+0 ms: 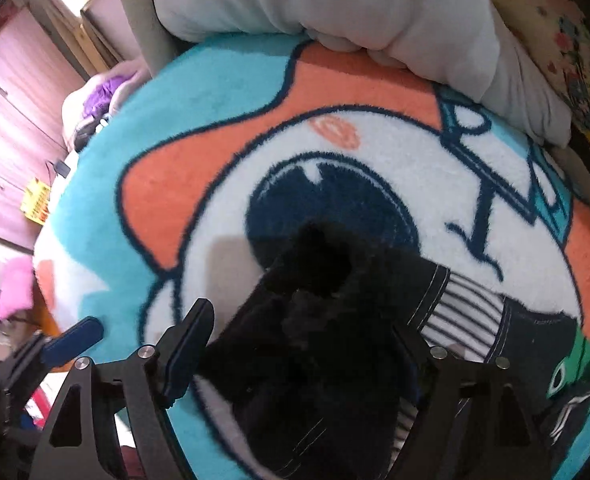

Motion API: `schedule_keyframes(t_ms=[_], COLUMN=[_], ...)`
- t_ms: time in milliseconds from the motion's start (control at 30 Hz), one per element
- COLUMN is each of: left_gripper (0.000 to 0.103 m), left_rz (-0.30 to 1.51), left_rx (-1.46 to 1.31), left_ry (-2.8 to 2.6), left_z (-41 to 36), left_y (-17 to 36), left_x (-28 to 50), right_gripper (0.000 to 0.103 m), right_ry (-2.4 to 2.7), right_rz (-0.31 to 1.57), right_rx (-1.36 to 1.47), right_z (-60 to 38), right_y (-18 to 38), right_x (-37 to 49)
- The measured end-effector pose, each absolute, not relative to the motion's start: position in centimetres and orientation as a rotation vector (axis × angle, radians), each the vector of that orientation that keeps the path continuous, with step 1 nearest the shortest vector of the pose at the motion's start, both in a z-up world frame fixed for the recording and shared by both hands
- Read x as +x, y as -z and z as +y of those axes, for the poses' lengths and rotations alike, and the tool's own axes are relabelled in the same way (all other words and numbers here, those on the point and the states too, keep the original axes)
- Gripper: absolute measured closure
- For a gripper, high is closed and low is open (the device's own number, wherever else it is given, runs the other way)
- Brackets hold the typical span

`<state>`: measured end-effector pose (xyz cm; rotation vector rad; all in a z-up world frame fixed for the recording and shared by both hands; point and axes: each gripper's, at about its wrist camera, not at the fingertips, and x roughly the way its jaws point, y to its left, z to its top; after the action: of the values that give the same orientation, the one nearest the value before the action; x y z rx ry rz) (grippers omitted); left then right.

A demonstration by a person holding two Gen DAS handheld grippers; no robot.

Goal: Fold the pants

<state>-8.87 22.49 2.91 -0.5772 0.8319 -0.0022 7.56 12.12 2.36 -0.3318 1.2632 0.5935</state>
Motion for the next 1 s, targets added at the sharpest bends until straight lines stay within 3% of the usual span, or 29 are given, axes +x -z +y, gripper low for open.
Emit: schedule_keyframes(t_ms=[67, 167, 500, 533, 567, 633, 1000], left_gripper=[0.044, 0.044, 0.044, 0.048, 0.068, 0.095, 0.096], left_rz=[0.824, 0.821, 0.876, 0.875, 0.877, 0.907, 0.852], left_rx=[-0.572, -0.546, -0.424, -0.41, -0.408, -0.417, -0.318], left_ry=[0.019, 0.058, 0.165, 0.167, 0.169, 0.21, 0.318], left_z=[22.0, 20.6, 14.6, 14.0, 13.8, 12.9, 6.8], left_y=[-3.1, -3.3, -2.7, -2.8, -2.8, -3.0, -6.8], left_x=[-8.7, -8.1, -4.7, -4.3, -4.1, -3.2, -2.5], right_gripper=[0.06, 0.071, 0.072, 0.072, 0.072, 0.072, 0.071], right_ry=[-0.565, -0.598, -0.687, -0.694, -0.7, -0.71, -0.752], right_rz=[1.245, 1.244, 1.234, 1.231, 1.225, 1.209, 1.067], right_rx=[-0.338, -0.237, -0.009, 0.003, 0.012, 0.033, 0.282], right_z=[11.5, 9.3, 4.7, 4.7, 4.8, 4.4, -4.8], right_y=[-3.0, -4.2, -5.7, -5.9, -6.1, -6.6, -9.9], right_x=[7.5, 8.0, 8.2, 8.1, 8.1, 8.2, 7.4])
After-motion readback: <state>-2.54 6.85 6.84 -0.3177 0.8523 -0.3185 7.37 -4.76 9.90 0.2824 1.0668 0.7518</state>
